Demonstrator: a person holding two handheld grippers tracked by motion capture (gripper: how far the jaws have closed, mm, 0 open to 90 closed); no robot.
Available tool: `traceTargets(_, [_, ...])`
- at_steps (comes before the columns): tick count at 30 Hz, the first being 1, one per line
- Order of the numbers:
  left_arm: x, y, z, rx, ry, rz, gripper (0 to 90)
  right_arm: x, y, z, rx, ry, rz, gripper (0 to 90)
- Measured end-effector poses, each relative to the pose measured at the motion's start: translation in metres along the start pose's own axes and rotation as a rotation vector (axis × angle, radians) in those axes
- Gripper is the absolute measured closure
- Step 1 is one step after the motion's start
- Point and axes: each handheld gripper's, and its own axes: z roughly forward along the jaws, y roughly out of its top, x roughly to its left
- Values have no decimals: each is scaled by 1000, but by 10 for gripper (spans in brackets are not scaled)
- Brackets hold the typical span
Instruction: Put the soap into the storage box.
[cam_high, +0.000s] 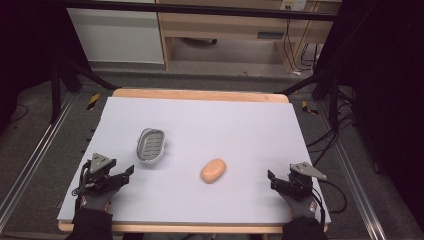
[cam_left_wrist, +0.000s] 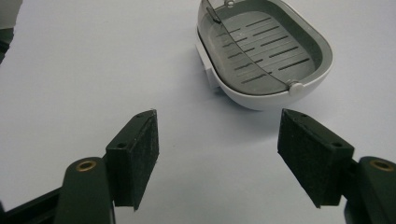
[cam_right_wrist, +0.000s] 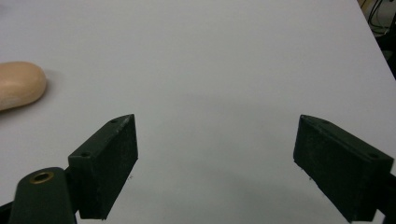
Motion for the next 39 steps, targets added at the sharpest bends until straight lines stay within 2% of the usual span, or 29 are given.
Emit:
traceTargets(3, [-5, 0, 0, -2, -8, -1, 285, -1, -2, 2, 13, -5, -12, 139])
traceTargets(5, [-6, 0, 0, -1, -10, 8, 285, -1, -2, 2, 10, -15, -22, 134])
traceTargets(6, [-10, 1, 1, 5, -24, 19, 283, 0, -3, 0, -4, -44, -38, 114])
traceTargets(9, [-15, 1, 2, 9, -42, 32, 280, 0, -3, -2, -13, -53, -42, 113])
traceTargets(19, [-36, 4, 5, 8, -82, 73, 267, 4, -3, -1, -12, -36, -44, 90])
traceTargets(24, [-47, 5, 7, 20, -102, 111, 263, 7, -2, 0, -10, -30, -57, 88])
traceTargets(35, [-58, 12, 7, 20, -126, 144, 251, 11, -2, 0, -6, -28, -65, 87])
traceTargets(39, [-62, 15, 7, 13, -137, 142, 247, 11, -2, 1, -4, -30, -66, 84])
